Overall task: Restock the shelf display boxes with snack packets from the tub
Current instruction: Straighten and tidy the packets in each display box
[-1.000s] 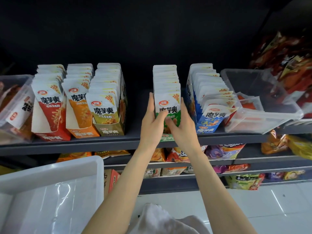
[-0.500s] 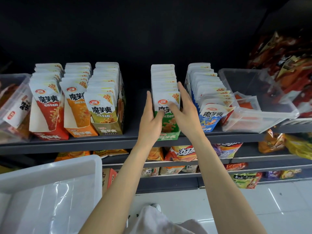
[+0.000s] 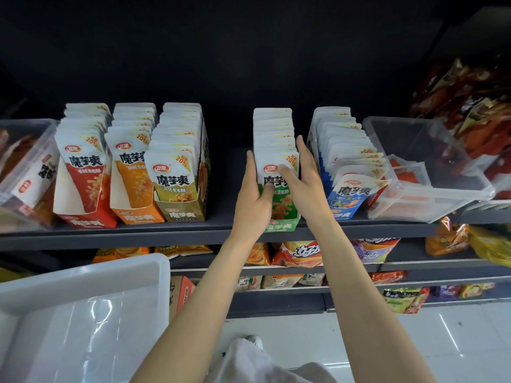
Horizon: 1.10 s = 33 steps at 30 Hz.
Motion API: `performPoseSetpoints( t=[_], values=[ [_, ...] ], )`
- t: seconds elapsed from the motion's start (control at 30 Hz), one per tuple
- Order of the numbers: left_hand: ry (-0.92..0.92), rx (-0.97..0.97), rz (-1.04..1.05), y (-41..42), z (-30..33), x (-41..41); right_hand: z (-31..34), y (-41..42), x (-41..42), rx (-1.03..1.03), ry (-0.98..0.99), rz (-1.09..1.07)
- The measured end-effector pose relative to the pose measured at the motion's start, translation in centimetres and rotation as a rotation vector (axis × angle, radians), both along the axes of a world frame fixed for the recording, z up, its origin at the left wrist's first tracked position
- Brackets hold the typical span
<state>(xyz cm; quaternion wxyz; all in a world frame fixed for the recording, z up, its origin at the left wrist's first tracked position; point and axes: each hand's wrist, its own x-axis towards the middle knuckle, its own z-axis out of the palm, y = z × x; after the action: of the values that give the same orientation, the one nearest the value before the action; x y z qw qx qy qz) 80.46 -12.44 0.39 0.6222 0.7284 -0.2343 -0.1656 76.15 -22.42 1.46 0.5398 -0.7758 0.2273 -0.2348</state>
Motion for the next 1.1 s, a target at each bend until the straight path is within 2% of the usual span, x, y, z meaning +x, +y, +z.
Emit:
performPoseSetpoints(
  t=[0.23,0.53,0.77,0.83,1.1],
  values=[
    [-0.024,0.038,-0.004,-0.1,-0.2,0.1,-0.9,0.5,-1.2,0.031,-0.004,0.029],
    [-0.009,0.044,-0.046,0.5,0.3,0.3,-1.8,1.2,-2.4,0.121,0.099,0.061],
    [-0.01,0.069,-0.044,3.0,-0.4,-0.6,-2.4,1.0,-2.2,0.077,0.112,0.092],
    [-0.077,0.124,0.016,4.4,-1.0,-0.8,-2.6,1.4,-1.5,0.076,0.111,0.129],
    [-0.543,0.394,0.273,8.1,-1.6,-1.2,-2.8,4.0,1.9,0.141,0.083,0.181]
  ],
)
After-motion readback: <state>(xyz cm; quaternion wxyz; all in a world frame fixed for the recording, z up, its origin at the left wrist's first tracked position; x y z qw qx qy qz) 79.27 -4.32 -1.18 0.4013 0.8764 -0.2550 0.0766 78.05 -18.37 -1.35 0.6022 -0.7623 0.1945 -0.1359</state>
